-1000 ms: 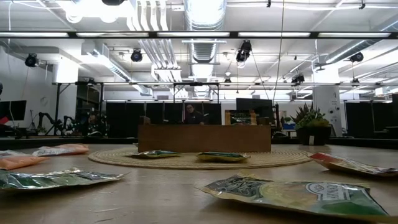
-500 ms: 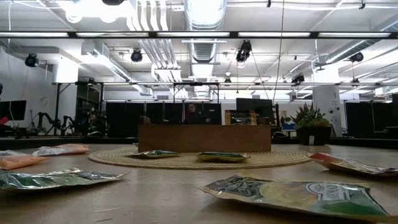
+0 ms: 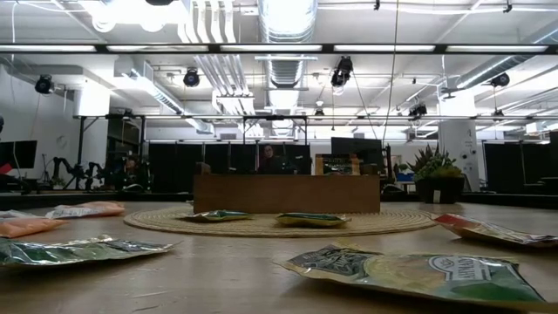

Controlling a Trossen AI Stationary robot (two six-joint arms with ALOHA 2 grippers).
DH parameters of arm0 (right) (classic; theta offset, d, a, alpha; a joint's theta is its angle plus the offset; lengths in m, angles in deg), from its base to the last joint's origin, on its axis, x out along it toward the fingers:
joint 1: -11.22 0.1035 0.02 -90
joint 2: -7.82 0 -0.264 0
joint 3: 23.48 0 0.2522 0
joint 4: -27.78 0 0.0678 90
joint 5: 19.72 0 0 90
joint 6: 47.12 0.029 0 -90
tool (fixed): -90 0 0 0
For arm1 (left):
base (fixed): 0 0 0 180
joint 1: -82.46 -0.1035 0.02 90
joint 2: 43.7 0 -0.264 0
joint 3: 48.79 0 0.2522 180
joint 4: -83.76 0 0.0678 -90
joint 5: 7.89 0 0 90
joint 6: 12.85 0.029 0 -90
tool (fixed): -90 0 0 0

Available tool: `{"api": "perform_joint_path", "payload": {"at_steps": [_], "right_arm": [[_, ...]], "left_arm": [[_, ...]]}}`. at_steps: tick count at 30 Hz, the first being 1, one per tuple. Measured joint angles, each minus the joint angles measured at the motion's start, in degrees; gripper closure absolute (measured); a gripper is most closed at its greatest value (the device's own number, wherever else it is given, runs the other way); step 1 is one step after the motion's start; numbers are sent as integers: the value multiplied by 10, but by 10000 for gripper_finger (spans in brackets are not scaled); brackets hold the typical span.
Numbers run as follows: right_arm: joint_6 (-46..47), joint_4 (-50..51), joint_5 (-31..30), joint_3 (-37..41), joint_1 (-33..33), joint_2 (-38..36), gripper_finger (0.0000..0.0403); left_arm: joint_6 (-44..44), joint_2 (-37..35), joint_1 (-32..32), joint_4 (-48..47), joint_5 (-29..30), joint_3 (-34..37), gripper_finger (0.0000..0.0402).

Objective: Pick & Place Tea
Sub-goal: Put the orange tea bag into the right section of the wooden organizer

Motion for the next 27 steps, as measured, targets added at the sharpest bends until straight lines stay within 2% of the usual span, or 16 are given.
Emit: {"api": "perform_joint_path", "payload": {"at_steps": [6,20,27], "right_arm": [[-17,0,-26,-3,-34,-30,395],[-235,0,-56,-73,-206,-25,395],[-308,0,-97,-111,-280,-25,395]], "left_arm": [[-38,9,0,48,0,0,398],[-44,58,0,75,-5,0,376],[-44,73,0,75,-6,0,375]]}}
